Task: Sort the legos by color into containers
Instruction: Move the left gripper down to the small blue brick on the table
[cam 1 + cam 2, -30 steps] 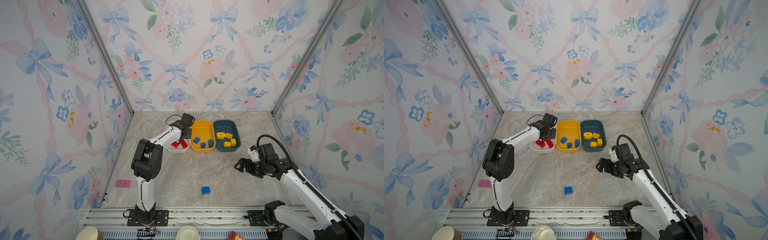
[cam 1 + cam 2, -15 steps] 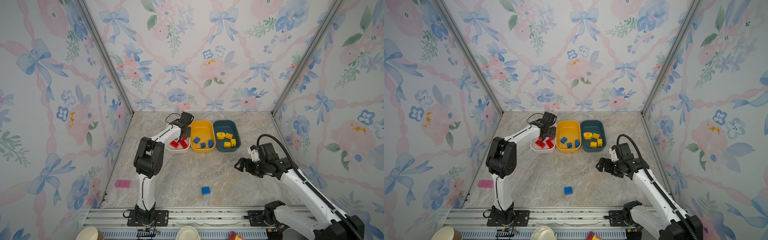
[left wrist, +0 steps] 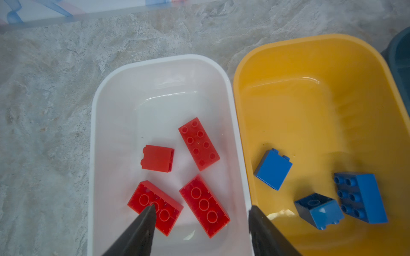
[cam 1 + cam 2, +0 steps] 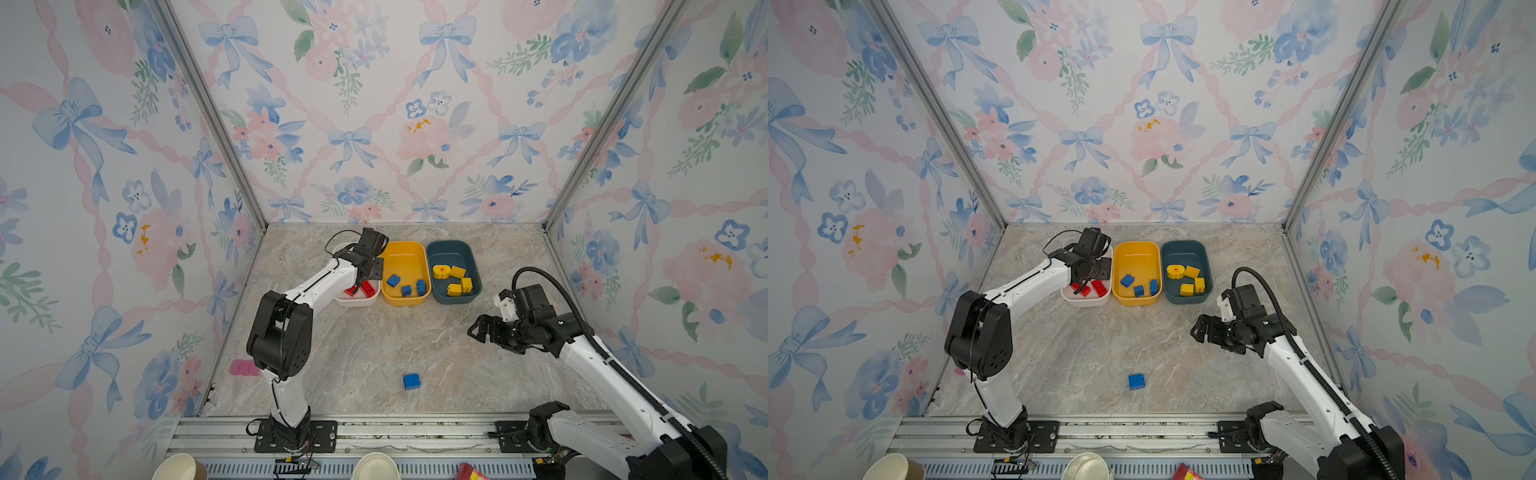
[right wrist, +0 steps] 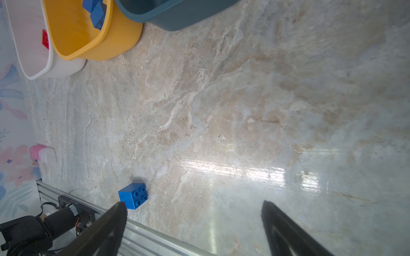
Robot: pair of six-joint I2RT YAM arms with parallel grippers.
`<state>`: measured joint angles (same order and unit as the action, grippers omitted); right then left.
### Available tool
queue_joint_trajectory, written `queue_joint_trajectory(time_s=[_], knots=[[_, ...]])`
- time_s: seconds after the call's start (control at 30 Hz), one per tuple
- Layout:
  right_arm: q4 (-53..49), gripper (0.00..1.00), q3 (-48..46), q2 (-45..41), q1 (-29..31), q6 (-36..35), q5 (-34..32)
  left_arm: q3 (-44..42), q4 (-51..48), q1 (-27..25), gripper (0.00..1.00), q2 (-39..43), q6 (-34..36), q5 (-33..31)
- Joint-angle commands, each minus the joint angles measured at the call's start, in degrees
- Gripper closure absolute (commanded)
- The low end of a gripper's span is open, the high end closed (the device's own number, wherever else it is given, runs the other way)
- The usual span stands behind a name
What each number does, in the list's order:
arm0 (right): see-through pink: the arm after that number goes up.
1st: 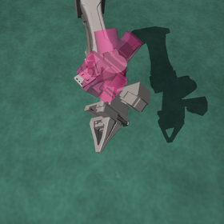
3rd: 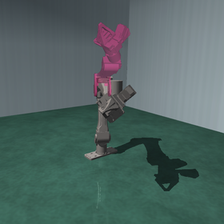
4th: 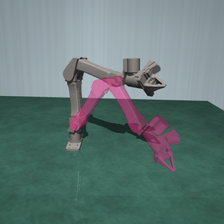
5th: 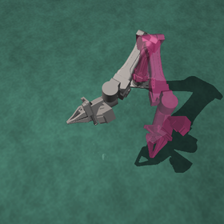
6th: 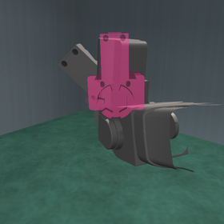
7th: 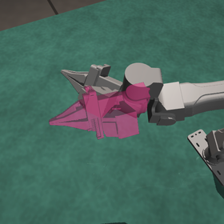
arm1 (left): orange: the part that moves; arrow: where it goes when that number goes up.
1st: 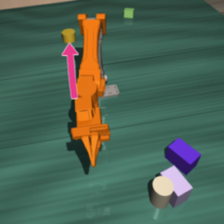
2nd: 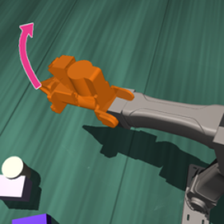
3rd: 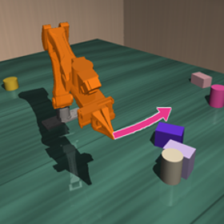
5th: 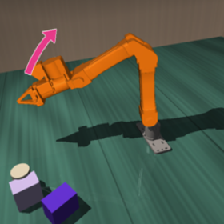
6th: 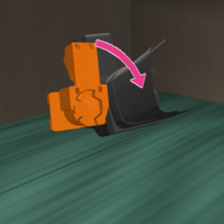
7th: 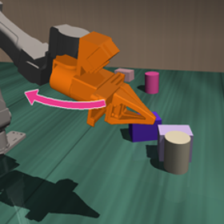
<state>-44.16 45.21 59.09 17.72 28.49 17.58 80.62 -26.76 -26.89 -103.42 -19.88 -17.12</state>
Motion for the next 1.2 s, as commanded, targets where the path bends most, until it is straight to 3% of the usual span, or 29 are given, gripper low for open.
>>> queue_joint_trajectory(time_s=[0.0,0.2,0.47,0.77,1.17], knots=[[-1.3,0.03,1.7,0.2,0.6,-0.2,-0.4,-3.5,-0.6,-1.9,0.32,4.1,-2.8,0.6],[-1.1,0.03,1.4,0.3,0.6,-0.4,-0.4,-11.4,-1.1,-5.9,0.29,11.9,-9.7,2.4],[-0.9,0.03,1.0,0.4,0.6,-1.0,-0.1,-18.3,-5.7,-16.0,0.26,18.4,-21.8,2.7],[-0.8,0.03,-0.3,-0.7,0.7,-1.4,0.9,-22.7,-8.9,-29.2,0.23,20.1,-38.2,3.6],[-0.1,0.03,-2.6,-1.9,0.4,-3.5,3.9,-25.1,-10.5,-40.7,0.16,19.8,-55.4,7.8]])
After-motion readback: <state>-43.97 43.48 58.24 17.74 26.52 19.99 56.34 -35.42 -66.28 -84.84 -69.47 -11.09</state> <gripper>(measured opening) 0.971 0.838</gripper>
